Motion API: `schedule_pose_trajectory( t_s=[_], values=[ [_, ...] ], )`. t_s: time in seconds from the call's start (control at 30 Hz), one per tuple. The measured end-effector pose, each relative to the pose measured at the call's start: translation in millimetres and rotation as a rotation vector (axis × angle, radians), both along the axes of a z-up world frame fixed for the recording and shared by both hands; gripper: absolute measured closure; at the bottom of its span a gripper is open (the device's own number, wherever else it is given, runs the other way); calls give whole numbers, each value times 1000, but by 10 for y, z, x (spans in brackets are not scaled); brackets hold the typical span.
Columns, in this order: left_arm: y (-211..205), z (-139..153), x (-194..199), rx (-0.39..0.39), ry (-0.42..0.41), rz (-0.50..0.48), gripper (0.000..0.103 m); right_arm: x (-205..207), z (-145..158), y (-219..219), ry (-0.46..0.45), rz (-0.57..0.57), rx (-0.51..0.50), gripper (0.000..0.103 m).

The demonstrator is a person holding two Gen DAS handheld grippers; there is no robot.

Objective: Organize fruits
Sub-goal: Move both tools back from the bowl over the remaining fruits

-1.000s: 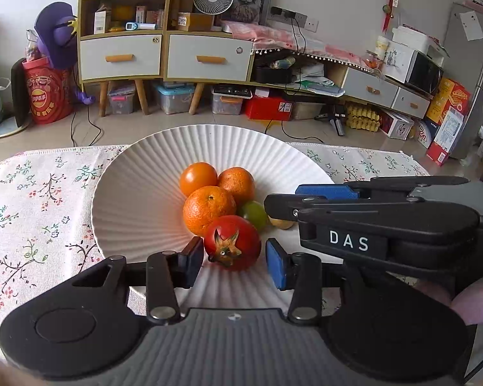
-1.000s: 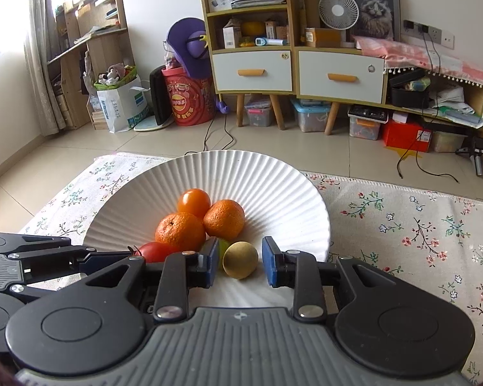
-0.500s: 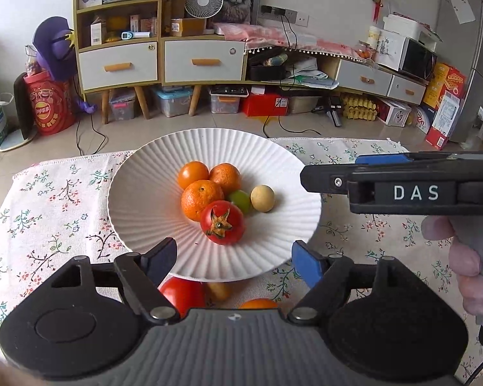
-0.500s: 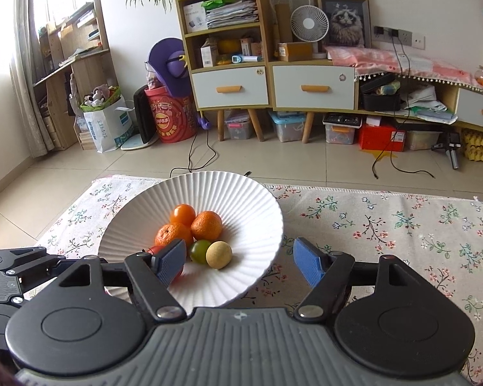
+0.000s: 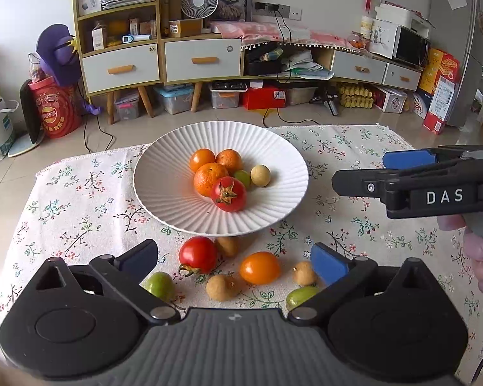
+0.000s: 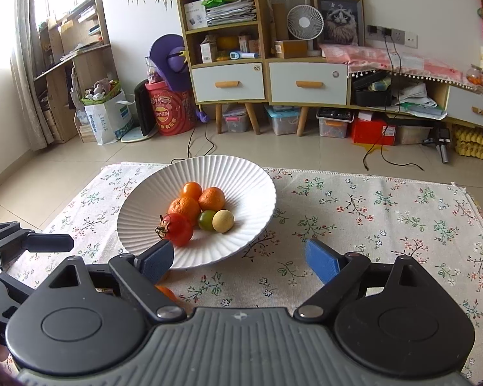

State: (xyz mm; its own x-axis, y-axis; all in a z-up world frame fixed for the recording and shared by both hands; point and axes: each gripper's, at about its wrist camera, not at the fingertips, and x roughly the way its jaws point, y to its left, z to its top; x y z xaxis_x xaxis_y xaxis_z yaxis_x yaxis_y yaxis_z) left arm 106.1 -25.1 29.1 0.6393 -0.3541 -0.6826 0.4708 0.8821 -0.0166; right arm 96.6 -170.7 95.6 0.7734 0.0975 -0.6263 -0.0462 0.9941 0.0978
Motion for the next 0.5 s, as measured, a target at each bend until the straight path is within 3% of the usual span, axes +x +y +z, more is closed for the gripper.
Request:
schedule_pose_trajectory(
  t_s=[0.3, 0.5],
  values=[
    [194, 12, -164, -4, 19, 38, 4, -254, 25, 116, -5, 16, -16, 6],
    [316, -167, -286, 31, -11, 53, 4, -413, -116, 263, -27, 52, -41, 1]
  ],
)
